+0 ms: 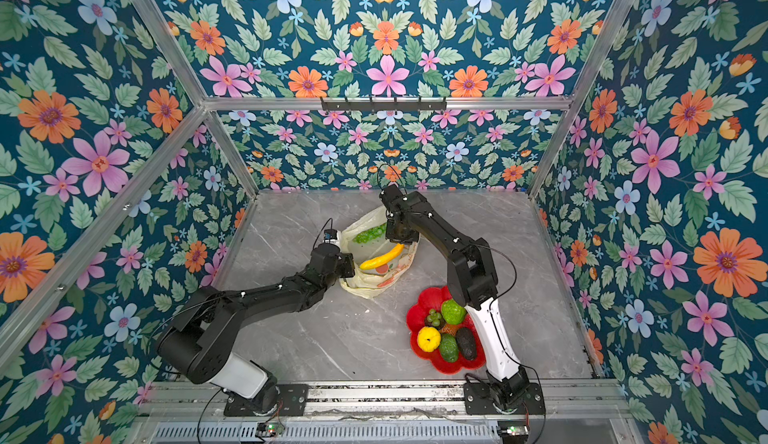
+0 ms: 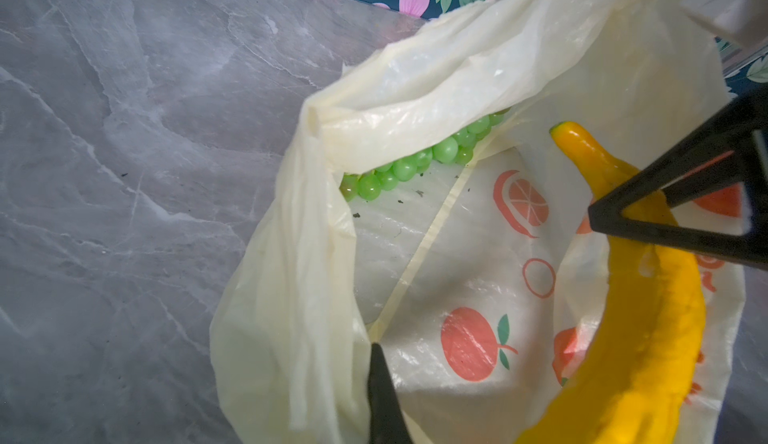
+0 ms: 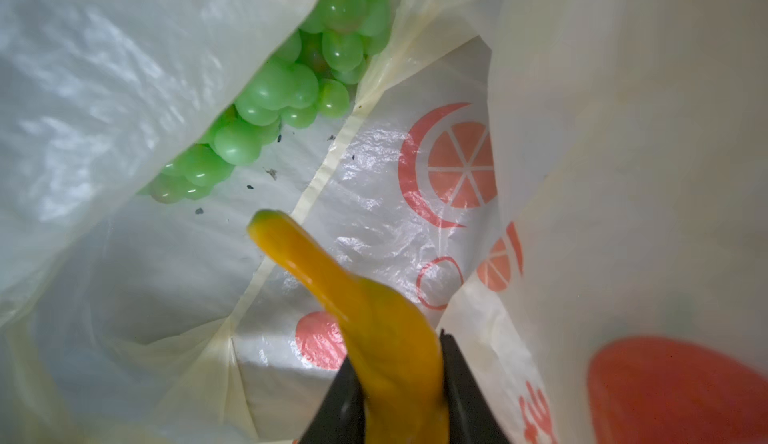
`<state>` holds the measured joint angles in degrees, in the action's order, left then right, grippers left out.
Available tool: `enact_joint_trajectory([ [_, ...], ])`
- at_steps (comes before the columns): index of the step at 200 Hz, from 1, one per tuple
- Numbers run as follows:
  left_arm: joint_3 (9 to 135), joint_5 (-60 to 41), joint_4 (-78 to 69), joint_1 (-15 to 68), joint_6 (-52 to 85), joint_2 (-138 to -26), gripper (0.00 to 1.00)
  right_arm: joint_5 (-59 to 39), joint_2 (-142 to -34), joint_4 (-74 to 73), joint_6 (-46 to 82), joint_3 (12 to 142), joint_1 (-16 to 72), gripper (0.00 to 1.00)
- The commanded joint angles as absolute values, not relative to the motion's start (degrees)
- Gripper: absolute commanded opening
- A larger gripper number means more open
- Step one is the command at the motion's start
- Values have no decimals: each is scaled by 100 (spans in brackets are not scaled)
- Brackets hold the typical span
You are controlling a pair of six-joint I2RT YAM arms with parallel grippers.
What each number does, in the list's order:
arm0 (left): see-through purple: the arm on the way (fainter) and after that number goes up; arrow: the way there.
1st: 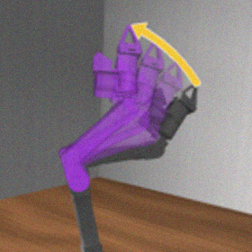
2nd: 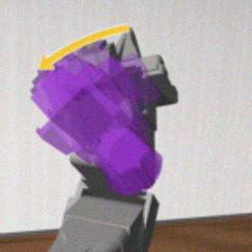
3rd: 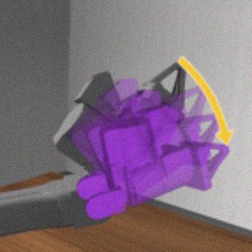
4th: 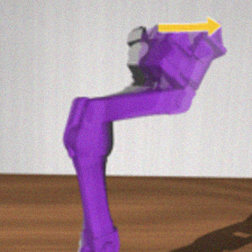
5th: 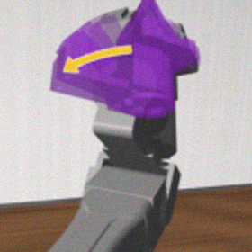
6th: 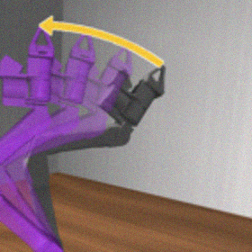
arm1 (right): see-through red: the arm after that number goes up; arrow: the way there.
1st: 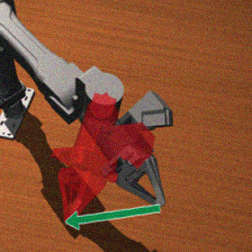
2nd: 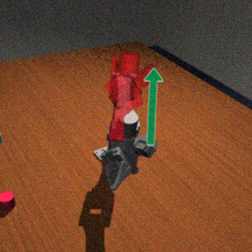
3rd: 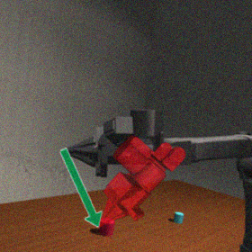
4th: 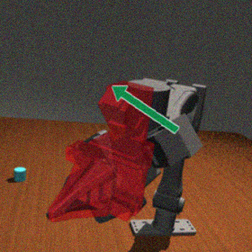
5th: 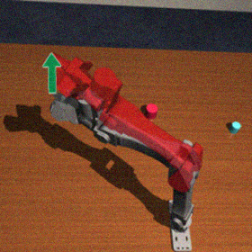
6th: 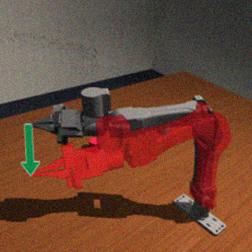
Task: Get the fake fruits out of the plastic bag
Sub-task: 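Grasp the yellow banana by its stem end with the right gripper, then lift the banana out of the bag and carry it over the red plate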
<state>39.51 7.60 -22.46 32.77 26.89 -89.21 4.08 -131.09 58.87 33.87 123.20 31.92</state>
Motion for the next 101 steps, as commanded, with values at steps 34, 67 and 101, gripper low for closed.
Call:
enact_joint_trajectory([
  [34,3983,851,-2261,3270,2654,-8866,1,557,-11721,6010,2899,11136,3192,26],
  [67,3986,853,-2259,3277,2654,-8885,1,699,-10529,6276,2887,9869,3197,25],
  [101,4008,850,-2250,3275,2654,-8930,1,730,-9286,6550,3241,8482,3195,24],
])
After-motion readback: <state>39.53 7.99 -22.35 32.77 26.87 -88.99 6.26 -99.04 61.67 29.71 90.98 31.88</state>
